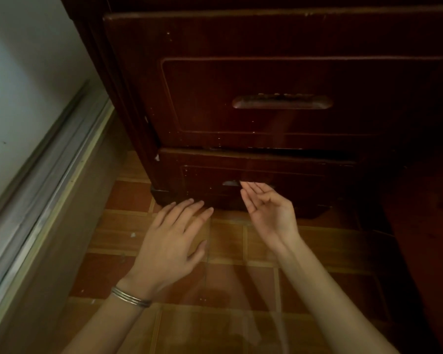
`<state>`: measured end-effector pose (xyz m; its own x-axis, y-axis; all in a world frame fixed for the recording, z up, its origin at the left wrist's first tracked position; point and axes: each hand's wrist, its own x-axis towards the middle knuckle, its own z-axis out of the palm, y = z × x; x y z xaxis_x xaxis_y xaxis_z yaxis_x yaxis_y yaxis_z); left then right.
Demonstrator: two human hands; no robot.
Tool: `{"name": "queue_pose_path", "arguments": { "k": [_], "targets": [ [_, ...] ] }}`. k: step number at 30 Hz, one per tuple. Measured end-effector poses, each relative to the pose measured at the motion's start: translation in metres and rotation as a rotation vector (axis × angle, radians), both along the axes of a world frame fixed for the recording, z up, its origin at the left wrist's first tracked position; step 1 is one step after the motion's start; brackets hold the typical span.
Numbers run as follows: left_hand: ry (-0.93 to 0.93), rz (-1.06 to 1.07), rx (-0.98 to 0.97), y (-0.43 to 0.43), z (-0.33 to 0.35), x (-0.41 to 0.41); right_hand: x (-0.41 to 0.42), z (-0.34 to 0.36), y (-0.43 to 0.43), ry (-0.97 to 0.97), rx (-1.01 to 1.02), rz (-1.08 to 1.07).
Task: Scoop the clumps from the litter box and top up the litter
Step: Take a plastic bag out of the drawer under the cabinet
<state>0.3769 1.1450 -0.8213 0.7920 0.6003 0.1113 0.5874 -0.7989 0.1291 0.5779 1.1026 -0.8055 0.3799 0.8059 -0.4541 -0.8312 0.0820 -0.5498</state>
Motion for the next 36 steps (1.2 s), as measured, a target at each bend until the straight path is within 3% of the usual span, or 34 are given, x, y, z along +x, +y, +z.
{"name": "queue_pose_path", "arguments": {
  "k": [5, 13, 19, 23, 26, 29, 33, 36],
  "targets": [
    [-0.037, -0.07, -0.013, -0.031, 0.006, -0.01, -0.015, -0.005, -0.043, -0.078, -0.009, 0.078],
    [-0.02, -0.136, -0.079, -0.099, 0.006, -0.031, -0.044, -0.012, -0.107, -0.039, 0.05, 0.102],
    [-0.057, -0.12, -0.091, -0.112, 0.018, -0.036, -0.048, -0.003, -0.122, -0.179, -0.073, 0.171],
    [-0.134, -0.101, -0.012, -0.099, 0.039, -0.034, -0.042, 0.028, -0.14, -0.448, -0.16, 0.447],
    [-0.174, -0.082, 0.042, -0.084, 0.056, -0.025, -0.037, 0.062, -0.144, -0.75, -0.072, 0.585],
    [-0.164, -0.053, 0.074, -0.066, 0.066, -0.016, -0.024, 0.087, -0.128, -0.987, 0.018, 0.543],
    [-0.146, -0.005, 0.071, -0.049, 0.065, -0.013, 0.005, 0.089, -0.089, -1.417, -0.018, 0.452],
    [-0.137, 0.012, 0.066, -0.039, 0.062, -0.01, 0.031, 0.081, -0.054, -1.618, -0.068, 0.569]
  ]
}}
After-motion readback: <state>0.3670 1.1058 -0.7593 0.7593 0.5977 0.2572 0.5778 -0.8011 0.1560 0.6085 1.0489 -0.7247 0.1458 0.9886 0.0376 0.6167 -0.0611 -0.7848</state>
